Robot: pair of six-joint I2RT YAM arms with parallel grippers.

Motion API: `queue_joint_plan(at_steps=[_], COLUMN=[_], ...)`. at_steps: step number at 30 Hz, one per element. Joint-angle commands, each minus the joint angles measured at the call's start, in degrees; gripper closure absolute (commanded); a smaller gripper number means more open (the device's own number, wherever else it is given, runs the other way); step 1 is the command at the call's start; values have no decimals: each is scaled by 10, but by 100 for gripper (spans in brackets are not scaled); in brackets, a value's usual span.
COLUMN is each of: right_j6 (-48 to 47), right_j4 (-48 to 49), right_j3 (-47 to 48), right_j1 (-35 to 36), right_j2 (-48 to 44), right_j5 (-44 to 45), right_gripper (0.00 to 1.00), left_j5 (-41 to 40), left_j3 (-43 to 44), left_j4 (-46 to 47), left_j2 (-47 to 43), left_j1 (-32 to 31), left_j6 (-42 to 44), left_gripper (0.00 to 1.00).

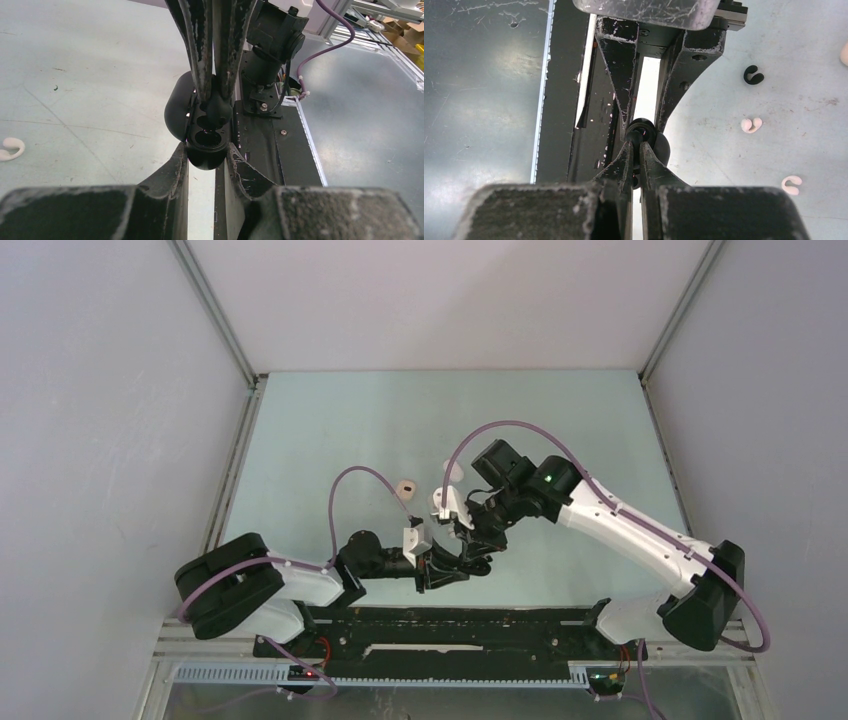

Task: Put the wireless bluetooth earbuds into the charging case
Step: Place the earbud in the charging case.

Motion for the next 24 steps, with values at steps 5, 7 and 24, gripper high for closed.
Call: queue_joint_plan(at_steps=[5,7,24], right_j6=[5,4,5], right_j4=[2,3,0], right_j3=[1,1,0], right_j1=[14,15,20], right_j2=[13,15,29], right_j5=[15,18,33], right_gripper=[100,100,100], left_j5=[15,15,11], left_j3=[5,4,2], left_j4=[25,26,26], left_j2=[1,1,-8], left_j1=[3,3,5], left_j6=[0,0,-3], left_gripper=[100,100,100])
